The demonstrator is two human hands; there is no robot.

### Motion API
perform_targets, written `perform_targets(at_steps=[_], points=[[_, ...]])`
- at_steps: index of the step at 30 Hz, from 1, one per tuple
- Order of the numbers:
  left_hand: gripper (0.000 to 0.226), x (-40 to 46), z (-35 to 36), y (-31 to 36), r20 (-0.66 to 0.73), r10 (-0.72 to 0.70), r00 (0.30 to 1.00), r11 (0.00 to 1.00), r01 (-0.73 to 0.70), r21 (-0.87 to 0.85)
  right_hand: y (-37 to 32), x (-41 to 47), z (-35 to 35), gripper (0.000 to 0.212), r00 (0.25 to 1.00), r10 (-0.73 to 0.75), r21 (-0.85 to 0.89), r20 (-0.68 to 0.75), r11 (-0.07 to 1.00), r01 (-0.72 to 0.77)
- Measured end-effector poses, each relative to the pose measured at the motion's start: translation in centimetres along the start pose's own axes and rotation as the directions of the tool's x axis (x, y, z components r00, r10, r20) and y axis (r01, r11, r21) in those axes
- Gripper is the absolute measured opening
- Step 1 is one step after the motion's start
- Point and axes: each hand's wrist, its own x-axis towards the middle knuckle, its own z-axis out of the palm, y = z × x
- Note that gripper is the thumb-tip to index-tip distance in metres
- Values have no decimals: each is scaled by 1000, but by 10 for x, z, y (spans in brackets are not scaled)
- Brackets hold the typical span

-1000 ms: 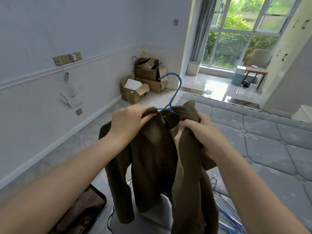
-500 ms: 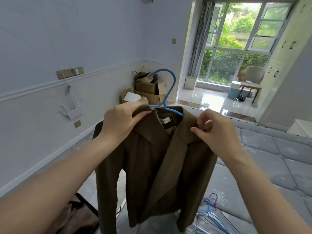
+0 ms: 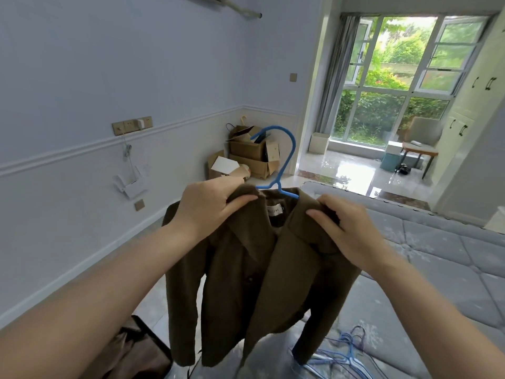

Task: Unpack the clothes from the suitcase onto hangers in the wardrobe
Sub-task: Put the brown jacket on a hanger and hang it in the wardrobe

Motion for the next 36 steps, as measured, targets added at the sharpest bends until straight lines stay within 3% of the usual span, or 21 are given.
perform_targets(at_steps=[4,6,11,15,18,22,24,26,32,36], points=[[41,2,-10,-4,-25,62,998,990,-59,126,-10,4,-5,7,996,-1,44,-93,999,5],[39,2,-21,-17,-16,63,998,985,-60,161,-4,3,-15,9,993,33,61,-116,998,-26],[39,4,-38,-34,-78,-67,995,996,62,-60,11,-5,-28,22,993,38,-66,-110,997,-45],[39,3,-38,-19,-46,93,995,990,-97,-102,6,-9,-16,14,989,53,-139,-136,988,-73],[45,-9,-35,-17,71,157,985,980,-147,-133,7,-10,-26,14,966,105,-34,-237,993,-117],[38,-10,-29,-17,3,67,998,995,-67,-70,-4,-8,-37,17,983,62,66,-171,997,-51],[46,-2,-26,-9,41,-17,999,999,19,-51,-11,-4,-39,23,987,47,94,-155,995,-33],[46,4,-27,-9,66,-12,998,999,9,46,-14,0,-41,26,989,56,131,-140,991,-37],[25,4,-45,-22,-63,66,996,998,-66,5,-13,11,-39,19,982,147,244,-115,963,-116],[13,-1,-57,-27,-82,-2,997,1000,0,-22,-22,17,-34,28,980,158,298,-123,948,-116]])
